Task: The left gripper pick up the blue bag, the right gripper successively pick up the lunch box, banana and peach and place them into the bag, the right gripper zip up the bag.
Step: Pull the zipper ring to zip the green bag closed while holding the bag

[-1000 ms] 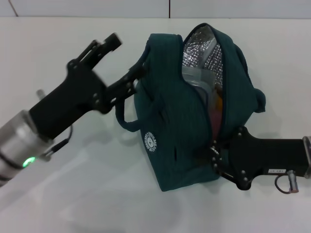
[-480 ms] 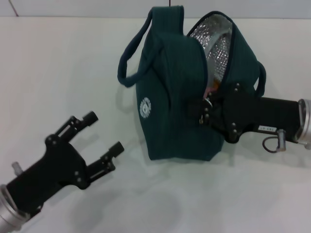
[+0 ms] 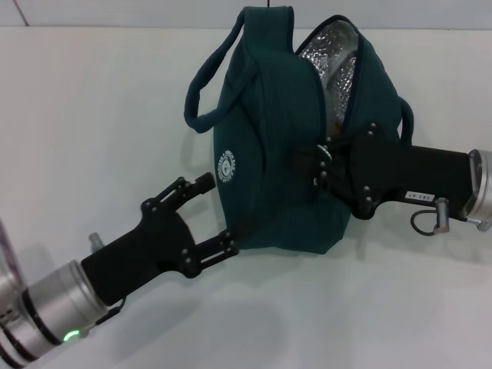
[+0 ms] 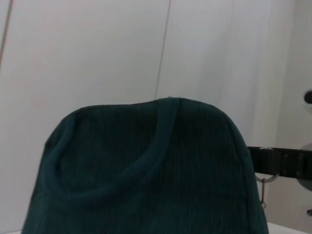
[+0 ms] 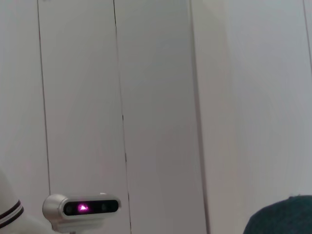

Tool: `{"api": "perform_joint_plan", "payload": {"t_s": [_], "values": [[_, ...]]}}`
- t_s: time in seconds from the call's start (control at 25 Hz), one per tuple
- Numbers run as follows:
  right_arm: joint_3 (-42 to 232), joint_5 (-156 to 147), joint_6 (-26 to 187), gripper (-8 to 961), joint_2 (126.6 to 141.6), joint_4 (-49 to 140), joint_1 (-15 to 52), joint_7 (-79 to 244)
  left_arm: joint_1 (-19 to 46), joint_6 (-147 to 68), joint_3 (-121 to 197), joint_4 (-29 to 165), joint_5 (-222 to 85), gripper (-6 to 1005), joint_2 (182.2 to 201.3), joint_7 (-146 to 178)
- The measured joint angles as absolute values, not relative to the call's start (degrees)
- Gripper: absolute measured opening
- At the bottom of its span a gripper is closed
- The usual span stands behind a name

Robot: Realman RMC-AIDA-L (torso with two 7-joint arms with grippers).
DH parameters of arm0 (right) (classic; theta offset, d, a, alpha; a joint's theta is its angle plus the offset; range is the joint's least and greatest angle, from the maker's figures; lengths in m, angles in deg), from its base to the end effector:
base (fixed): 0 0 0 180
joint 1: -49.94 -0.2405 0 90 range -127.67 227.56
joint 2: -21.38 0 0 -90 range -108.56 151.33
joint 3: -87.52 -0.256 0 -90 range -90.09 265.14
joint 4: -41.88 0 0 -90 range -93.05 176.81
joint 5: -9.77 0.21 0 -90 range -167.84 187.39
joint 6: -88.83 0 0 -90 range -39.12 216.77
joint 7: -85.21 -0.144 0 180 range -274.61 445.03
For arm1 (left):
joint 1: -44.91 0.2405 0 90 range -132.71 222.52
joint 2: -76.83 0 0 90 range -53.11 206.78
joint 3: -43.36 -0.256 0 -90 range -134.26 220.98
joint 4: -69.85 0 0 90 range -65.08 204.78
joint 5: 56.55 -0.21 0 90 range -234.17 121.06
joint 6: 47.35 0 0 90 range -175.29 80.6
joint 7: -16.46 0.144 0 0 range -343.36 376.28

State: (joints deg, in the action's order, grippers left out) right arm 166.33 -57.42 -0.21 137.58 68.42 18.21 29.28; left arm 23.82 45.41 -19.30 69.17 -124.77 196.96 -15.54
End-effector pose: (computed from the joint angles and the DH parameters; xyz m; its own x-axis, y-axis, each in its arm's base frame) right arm 0.1947 0.3178 -0.0370 0.6902 -0.0049 -0.7236 -0.1329 -0.9838 -0.1201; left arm -0.2865 0.2293 -0.0701 0.6005 0.0974 0.7936 0.5046 -0.8161 -0.2817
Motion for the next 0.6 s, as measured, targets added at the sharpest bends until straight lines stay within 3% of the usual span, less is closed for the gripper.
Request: {"api": "perform_joint_plan", "payload": {"t_s": [0.6], "values": [[169.2, -51.9, -0.3, 34, 137.57, 67.1, 19.0, 29.9, 20.5, 48.1, -22.1, 70.0, -124.9, 858, 197.6, -17.8]]}}
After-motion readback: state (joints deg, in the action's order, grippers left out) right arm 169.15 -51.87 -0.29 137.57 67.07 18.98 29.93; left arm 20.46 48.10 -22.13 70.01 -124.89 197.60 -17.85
